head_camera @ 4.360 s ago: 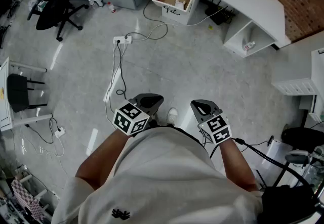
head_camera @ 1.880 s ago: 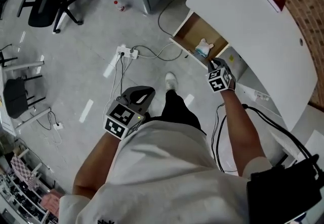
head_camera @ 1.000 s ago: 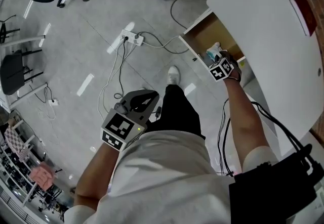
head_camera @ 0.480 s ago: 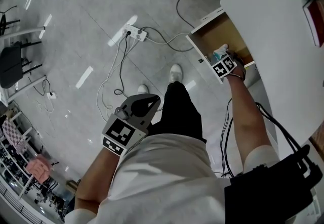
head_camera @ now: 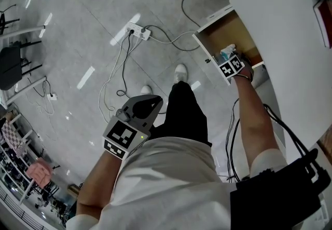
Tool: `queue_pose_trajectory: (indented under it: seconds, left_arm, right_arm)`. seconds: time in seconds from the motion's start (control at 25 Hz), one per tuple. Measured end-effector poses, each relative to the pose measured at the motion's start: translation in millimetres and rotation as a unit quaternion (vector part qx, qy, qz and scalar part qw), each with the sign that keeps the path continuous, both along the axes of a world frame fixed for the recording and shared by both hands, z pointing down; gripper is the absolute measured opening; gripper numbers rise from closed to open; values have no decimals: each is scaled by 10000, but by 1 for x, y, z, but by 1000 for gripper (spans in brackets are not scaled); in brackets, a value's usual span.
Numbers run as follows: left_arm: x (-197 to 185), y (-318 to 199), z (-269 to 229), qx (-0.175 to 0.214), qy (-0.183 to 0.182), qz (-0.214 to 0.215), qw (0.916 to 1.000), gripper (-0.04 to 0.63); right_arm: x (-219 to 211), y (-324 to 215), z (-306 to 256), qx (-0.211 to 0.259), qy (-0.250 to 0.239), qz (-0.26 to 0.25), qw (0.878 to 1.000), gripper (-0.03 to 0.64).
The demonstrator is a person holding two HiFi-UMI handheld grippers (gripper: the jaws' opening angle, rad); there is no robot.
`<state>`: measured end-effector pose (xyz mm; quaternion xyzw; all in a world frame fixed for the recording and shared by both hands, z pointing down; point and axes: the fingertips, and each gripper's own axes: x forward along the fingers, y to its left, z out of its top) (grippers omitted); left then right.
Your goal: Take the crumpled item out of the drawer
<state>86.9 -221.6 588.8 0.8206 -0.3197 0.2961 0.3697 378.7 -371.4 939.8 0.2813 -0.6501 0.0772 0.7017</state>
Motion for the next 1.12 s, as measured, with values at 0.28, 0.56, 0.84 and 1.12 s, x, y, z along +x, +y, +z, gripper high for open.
queue_pose_trajectory:
  seconds: [0.28, 0.56, 0.84, 1.12]
  left_arm:
    - [-5, 7, -9, 57, 81, 76, 9999, 28]
    - [-18, 24, -47, 211, 193, 241, 9993, 28]
    - [-42, 43, -88, 406, 387, 347, 9978, 28]
    - [-77, 73, -119, 643, 568, 435, 9954, 28]
  right_arm:
    - [-5, -1, -25, 200, -60, 131, 9997, 35]
    - [-22, 10, -91, 509, -292, 345, 9977, 34]
    - [-38, 34, -164, 734, -518, 792, 9928, 34]
    - [-60, 83, -226, 893, -856, 1426, 9820, 32]
